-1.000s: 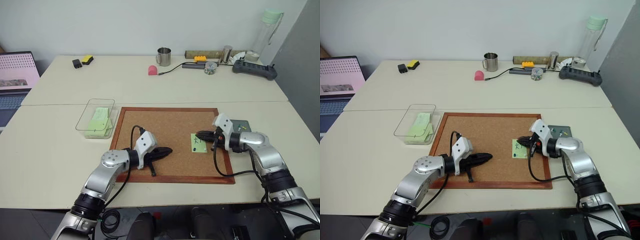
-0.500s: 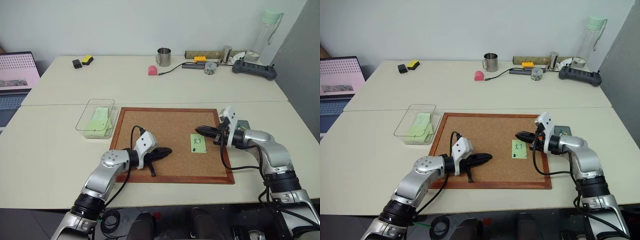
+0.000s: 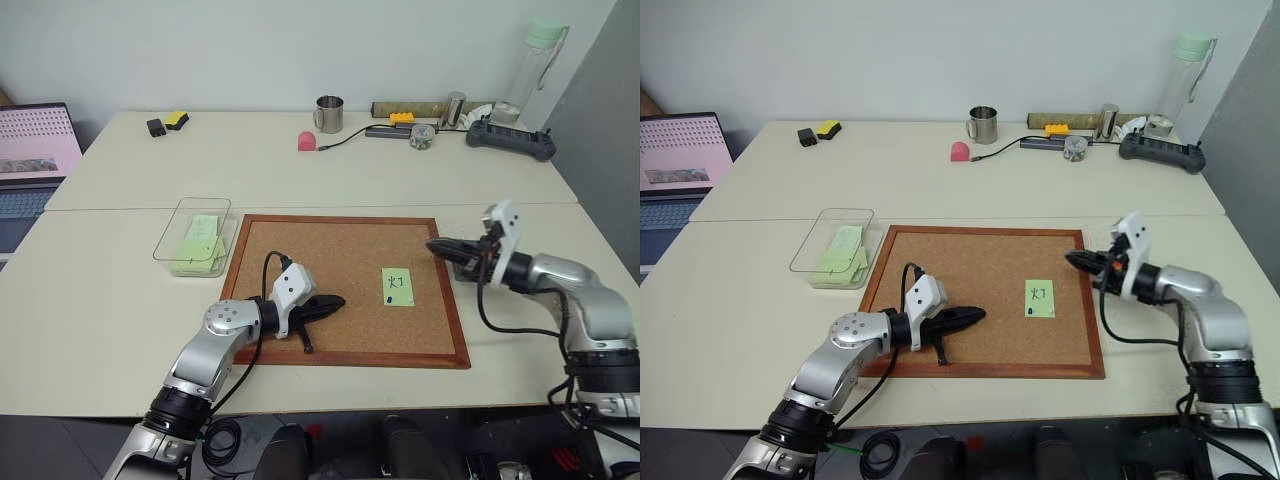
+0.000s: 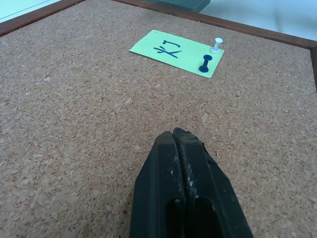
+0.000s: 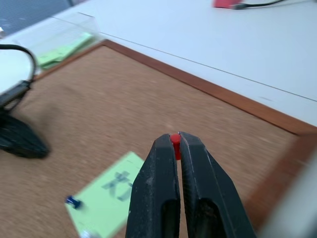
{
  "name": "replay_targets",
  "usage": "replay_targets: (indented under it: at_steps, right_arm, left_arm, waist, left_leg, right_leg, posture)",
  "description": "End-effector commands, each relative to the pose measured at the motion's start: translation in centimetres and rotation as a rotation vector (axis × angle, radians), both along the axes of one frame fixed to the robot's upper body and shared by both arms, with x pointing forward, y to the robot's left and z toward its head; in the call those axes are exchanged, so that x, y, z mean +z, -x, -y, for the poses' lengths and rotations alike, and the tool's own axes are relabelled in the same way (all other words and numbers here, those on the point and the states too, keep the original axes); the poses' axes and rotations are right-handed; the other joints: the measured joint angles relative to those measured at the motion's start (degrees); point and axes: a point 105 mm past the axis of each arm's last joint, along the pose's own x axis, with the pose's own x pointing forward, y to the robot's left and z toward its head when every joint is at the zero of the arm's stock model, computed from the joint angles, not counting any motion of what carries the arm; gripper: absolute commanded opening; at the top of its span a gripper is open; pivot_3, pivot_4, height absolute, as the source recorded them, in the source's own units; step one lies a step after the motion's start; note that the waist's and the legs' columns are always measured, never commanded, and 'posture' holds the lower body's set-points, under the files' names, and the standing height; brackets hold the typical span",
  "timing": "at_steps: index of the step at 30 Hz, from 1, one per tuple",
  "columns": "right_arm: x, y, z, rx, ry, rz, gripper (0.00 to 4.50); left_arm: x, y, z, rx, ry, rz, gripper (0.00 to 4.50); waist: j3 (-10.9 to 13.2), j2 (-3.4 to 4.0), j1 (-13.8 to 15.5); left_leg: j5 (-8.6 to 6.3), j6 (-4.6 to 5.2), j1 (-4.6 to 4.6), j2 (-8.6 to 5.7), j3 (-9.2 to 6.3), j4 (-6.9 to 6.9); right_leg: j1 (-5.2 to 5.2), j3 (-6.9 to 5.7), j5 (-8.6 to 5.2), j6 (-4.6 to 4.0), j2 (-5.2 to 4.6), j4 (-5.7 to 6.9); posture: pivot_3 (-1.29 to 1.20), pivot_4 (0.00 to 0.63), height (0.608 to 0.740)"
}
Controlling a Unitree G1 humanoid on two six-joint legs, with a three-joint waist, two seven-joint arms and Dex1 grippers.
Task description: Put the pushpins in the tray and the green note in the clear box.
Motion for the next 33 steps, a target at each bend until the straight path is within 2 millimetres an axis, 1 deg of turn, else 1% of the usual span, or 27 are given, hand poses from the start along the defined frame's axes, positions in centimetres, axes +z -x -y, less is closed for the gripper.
replay_targets:
  at_steps: [1, 2, 5, 7, 9, 11, 12, 14, 16, 17, 18, 20, 21, 22, 24, 25, 29, 33]
  right_arm:
    - [-0.5, -0.3, 3.9, -0.142, 0.093, 0.004, 0.08]
    - [-1.1, -0.2, 4.5, -0.167, 0.116, -0.012, 0.08]
    - [-2.3, -0.2, 5.5, -0.206, 0.147, -0.043, 0.08]
    - [-2.8, -0.3, 5.6, -0.219, 0.144, -0.055, 0.52]
    - [-3.0, -0.3, 5.6, -0.223, 0.139, -0.057, 0.71]
    - [-2.8, -0.4, 5.6, -0.227, 0.138, -0.045, 1.23]
    - [-2.5, -0.5, 5.6, -0.228, 0.133, -0.033, 1.35]
    - [-2.1, -0.5, 5.5, -0.226, 0.127, -0.014, 1.86]
    - [-1.5, -0.3, 5.2, -0.205, 0.119, -0.003, 2.23]
    - [-1.2, -0.2, 5.1, -0.193, 0.117, 0.001, 2.35]
    - [-0.8, 0.2, 4.4, -0.149, 0.118, 0.014, 2.61]
    - [-0.5, 1.7, 2.0, 0.011, 0.165, 0.038, 3.01]
    - [-0.5, 2.2, 1.3, 0.059, 0.179, 0.042, 3.01]
    - [-0.8, 3.3, -0.1, 0.149, 0.204, 0.036, 3.01]
    - [-1.5, 5.0, -2.2, 0.272, 0.239, 0.024, 3.01]
    - [-1.9, 5.5, -3.0, 0.309, 0.258, 0.024, 3.01]
    - [-3.2, 5.5, -5.0, 0.340, 0.267, 0.040, 3.01]
    - [-4.0, 5.2, -5.9, 0.358, 0.270, 0.051, 3.01]
  left_arm:
    - [-1.0, 0.2, -0.3, 0.010, -0.026, -0.031, 0.00]
    - [-1.0, 0.2, -0.3, 0.009, -0.027, -0.031, 0.00]
    - [-1.0, 0.2, -0.3, 0.007, -0.028, -0.031, 0.00]
    - [-1.1, 0.2, -0.3, 0.005, -0.031, -0.031, 0.00]
    - [-1.1, 0.1, -0.3, 0.004, -0.033, -0.031, 0.00]
    - [-1.1, 0.1, -0.4, 0.005, -0.035, -0.030, 0.00]
    - [-1.1, 0.1, -0.4, 0.005, -0.036, -0.030, 0.00]
    - [-1.1, 0.1, -0.4, 0.005, -0.038, -0.030, 0.00]
    - [-1.0, 0.1, -0.5, 0.006, -0.037, -0.030, 0.00]
    - [-1.0, 0.1, -0.5, 0.006, -0.037, -0.030, 0.00]
    - [-1.0, 0.1, -0.5, 0.006, -0.037, -0.030, 0.00]
    - [-1.1, 0.1, -0.6, 0.005, -0.039, -0.030, 0.00]
    - [-1.1, 0.1, -0.6, 0.005, -0.039, -0.030, 0.00]
    - [-1.1, 0.1, -0.7, 0.004, -0.041, -0.030, 0.00]
    - [-1.1, 0.1, -0.7, 0.004, -0.044, -0.030, 0.00]
    - [-1.1, 0.1, -0.7, 0.004, -0.045, -0.030, 0.00]
    - [-1.0, 0.1, -0.8, 0.002, -0.048, -0.029, 0.00]
    - [-1.0, 0.1, -0.8, -0.002, -0.053, -0.028, 0.00]
  waist:
    - [0.0, 0.01, 0.0]
    - [0.0, 0.02, 0.0]
    - [0.0, 0.03, -0.1]
    - [0.0, 0.07, -0.1]
    - [-0.1, 0.07, -0.1]
    - [-0.1, 0.07, -0.1]
    - [-0.1, 0.07, -0.1]
    - [-0.1, 0.07, -0.1]
    - [-0.1, 0.07, -0.1]
    - [-0.1, 0.07, -0.1]
    - [-0.1, 0.08, -0.1]
    - [-0.1, 0.08, -0.1]
    - [-0.1, 0.08, 0.0]
    - [-0.1, 0.08, 0.0]
    - [-0.1, 0.08, -0.1]
    - [-0.1, 0.08, -0.1]
    - [-0.1, 0.07, -0.2]
    - [-0.1, 0.07, -0.1]
  left_leg:
    - [0.00, 0.00, 0.01, 0.00, 0.00, 0.00]
    - [0.00, 0.00, 0.02, -0.01, -0.01, 0.00]
    - [0.00, 0.00, 0.04, -0.01, 0.03, -0.01]
    - [0.00, 0.00, 0.05, -0.01, 0.04, 0.00]
    - [0.00, 0.00, 0.06, -0.01, 0.07, 0.00]
    - [0.00, 0.01, 0.07, 0.00, 0.07, 0.00]
    - [0.00, 0.01, 0.07, 0.00, 0.06, 0.00]
    - [0.00, 0.01, 0.06, 0.00, 0.05, 0.00]
    - [0.00, 0.01, 0.06, 0.00, 0.05, 0.00]
    - [0.00, 0.01, 0.06, 0.00, 0.05, 0.00]
    - [0.00, 0.00, 0.06, 0.00, 0.05, 0.00]
    - [0.00, 0.01, 0.06, 0.00, 0.05, -0.01]
    - [0.00, 0.01, 0.06, 0.00, 0.04, -0.01]
    - [0.00, 0.00, 0.05, 0.01, 0.01, -0.02]
    - [0.00, 0.01, 0.05, 0.01, -0.02, -0.04]
    - [0.00, 0.01, 0.06, 0.02, -0.02, -0.05]
    - [0.00, 0.00, 0.07, 0.03, 0.01, -0.01]
    - [0.00, 0.00, 0.06, 0.03, 0.00, -0.01]
  right_leg:
    - [0.01, -0.01, 0.00, 0.00, 0.00, 0.00]
    - [0.03, -0.01, 0.00, 0.00, 0.00, 0.00]
    - [0.03, 0.02, -0.01, 0.01, 0.01, 0.00]
    - [0.04, 0.03, -0.02, 0.03, 0.01, 0.00]
    - [0.03, 0.06, -0.06, 0.10, 0.01, 0.00]
    - [0.05, 0.06, -0.10, 0.17, 0.01, 0.00]
    - [0.05, 0.05, -0.10, 0.16, 0.02, -0.01]
    - [0.05, 0.05, -0.10, 0.16, 0.02, -0.01]
    - [0.05, 0.05, -0.10, 0.16, 0.01, -0.01]
    - [0.05, 0.05, -0.10, 0.16, 0.02, -0.01]
    - [0.05, 0.05, -0.10, 0.16, 0.01, -0.01]
    - [0.05, 0.05, -0.10, 0.17, 0.01, -0.01]
    - [0.05, 0.04, -0.13, 0.21, 0.02, -0.01]
    - [0.05, 0.01, -0.14, 0.23, 0.02, -0.02]
    - [0.05, -0.01, -0.15, 0.25, 0.05, -0.04]
    - [0.05, -0.01, -0.15, 0.25, 0.05, -0.04]
    - [0.06, 0.01, -0.17, 0.28, 0.06, -0.07]
    - [0.06, 0.01, -0.17, 0.28, 0.05, -0.08]
  posture:
    - [0.00, 0.150, 0.740]
    - [0.00, 0.150, 0.740]
    - [0.00, 0.150, 0.740]
    - [0.00, 0.150, 0.740]
    - [0.00, 0.150, 0.740]
    - [0.00, 0.150, 0.740]
    - [0.00, 0.150, 0.740]
    - [0.00, 0.150, 0.740]
    - [0.00, 0.150, 0.740]
    - [0.00, 0.150, 0.740]
    - [0.00, 0.150, 0.740]
    - [0.00, 0.150, 0.740]
    - [0.00, 0.150, 0.740]
    - [0.00, 0.150, 0.740]
    - [0.00, 0.150, 0.740]
    - [0.00, 0.150, 0.740]
    - [0.00, 0.150, 0.740]
    - [0.00, 0.150, 0.740]
